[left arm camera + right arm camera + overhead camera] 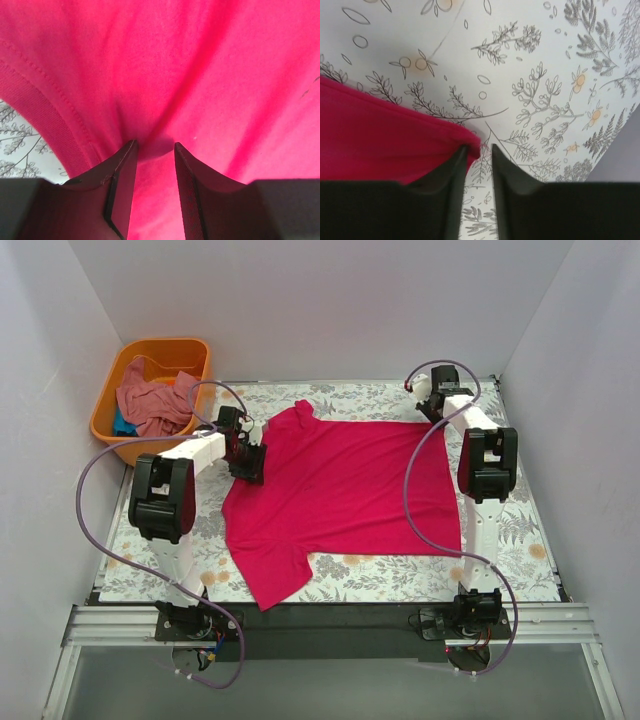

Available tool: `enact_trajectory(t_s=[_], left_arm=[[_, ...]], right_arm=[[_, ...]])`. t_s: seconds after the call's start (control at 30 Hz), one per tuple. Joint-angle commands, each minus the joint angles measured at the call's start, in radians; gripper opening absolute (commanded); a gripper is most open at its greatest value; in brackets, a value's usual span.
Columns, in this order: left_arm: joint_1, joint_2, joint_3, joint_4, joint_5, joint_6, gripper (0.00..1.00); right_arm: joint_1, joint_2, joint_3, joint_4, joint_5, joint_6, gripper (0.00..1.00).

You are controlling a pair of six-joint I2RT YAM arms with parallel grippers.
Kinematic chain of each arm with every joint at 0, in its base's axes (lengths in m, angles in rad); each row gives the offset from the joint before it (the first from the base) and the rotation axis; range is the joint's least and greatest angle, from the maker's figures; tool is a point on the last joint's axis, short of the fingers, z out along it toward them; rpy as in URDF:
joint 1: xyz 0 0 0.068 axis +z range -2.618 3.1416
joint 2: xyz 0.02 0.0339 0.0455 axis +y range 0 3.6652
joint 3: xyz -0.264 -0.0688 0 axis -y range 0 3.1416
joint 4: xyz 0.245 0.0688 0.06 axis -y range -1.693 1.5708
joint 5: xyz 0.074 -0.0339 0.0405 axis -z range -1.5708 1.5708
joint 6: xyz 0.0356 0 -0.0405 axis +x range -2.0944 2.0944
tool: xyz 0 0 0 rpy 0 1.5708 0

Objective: Fold and stack the t-shirts
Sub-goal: Flatten the tshirt out

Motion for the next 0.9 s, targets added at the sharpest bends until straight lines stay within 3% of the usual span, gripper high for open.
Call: enact_trajectory(t_s=[0.0,0.07,0.17,0.3,0.53,0.73,0.87], left_arm=[[0.011,-0.090,-0.011,-0.020,0.028,0.025,0.35],[0.010,-0.117,0.009,-0.013,0.056,0.045,0.36],[0.010,-0.103,0.072,-0.023,0.059,0.067,0.37],[0.010,-0.036,0.129,-0.048,0.056,0.088,0.36],[0.010,0.037,0.129,-0.037,0.021,0.108,0.33],[0.010,-0.034,-0.029,-0.022,-0.021,0.108,0.32],[0.010,-0.078,-0.124,-0.023,-0.033,0.102,0.32]], right_arm=[[0.010,-0.053,0.031,-0.005,-0.013,-0.008,0.40],[0.017,-0.104,0.007,-0.046,-0.053,0.008,0.55],[0.030,-0.202,-0.038,-0.143,-0.148,0.025,0.61],[0.071,-0.317,-0.121,-0.270,-0.299,0.020,0.58],[0.128,-0.407,-0.389,-0.340,-0.395,0.026,0.47],[0.128,-0.488,-0.550,-0.363,-0.390,0.006,0.44],[0.129,-0.592,-0.745,-0.381,-0.389,-0.037,0.42]])
